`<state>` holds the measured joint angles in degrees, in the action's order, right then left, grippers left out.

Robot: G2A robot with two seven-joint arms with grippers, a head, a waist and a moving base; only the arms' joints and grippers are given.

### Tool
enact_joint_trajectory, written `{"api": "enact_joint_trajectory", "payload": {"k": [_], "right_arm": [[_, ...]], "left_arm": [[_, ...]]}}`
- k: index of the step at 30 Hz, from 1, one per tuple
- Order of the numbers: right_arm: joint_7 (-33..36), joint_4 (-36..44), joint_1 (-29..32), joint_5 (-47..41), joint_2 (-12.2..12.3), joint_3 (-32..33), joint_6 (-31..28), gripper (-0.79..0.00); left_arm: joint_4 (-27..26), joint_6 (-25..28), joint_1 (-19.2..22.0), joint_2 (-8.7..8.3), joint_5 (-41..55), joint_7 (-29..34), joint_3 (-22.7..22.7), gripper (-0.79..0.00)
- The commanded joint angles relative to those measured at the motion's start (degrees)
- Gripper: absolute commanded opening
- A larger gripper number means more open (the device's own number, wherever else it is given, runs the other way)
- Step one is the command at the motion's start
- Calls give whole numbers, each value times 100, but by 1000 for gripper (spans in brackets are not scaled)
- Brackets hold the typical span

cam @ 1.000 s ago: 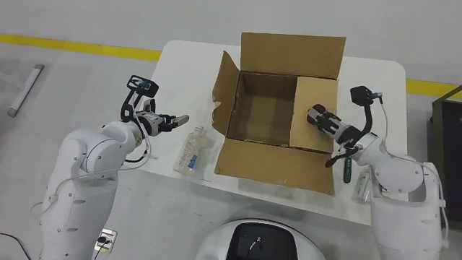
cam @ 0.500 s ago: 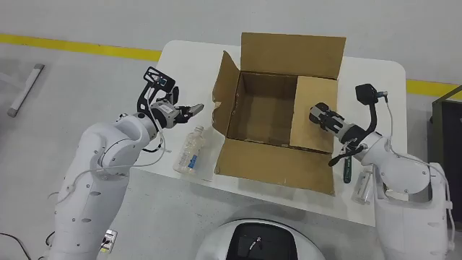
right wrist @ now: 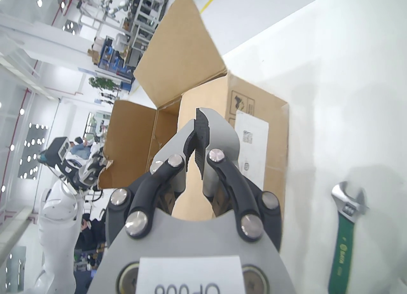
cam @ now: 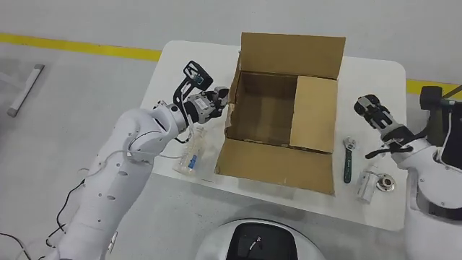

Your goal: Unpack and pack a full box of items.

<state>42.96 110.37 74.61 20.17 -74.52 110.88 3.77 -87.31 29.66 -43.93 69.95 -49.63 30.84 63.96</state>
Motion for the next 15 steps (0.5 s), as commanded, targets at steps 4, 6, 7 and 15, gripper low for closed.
{"api": "enact_joint_trajectory", "payload": {"k": [4, 6, 7, 15], "right_arm": [[-113, -239, 104, -389, 31, 237, 216, -785], [-121, -335, 123, -368, 55, 289, 235, -785], [-115, -404, 114, -420, 63, 301, 271, -785], [-238, -1049, -450, -680, 145, 194, 661, -785]], "left_arm": [[252, 259, 166, 47, 177, 118, -282, -785], [321, 363, 222, 67, 212, 161, -404, -785], [356, 401, 253, 76, 219, 177, -457, -785], [606, 469, 383, 143, 27, 81, -790, -785]]}}
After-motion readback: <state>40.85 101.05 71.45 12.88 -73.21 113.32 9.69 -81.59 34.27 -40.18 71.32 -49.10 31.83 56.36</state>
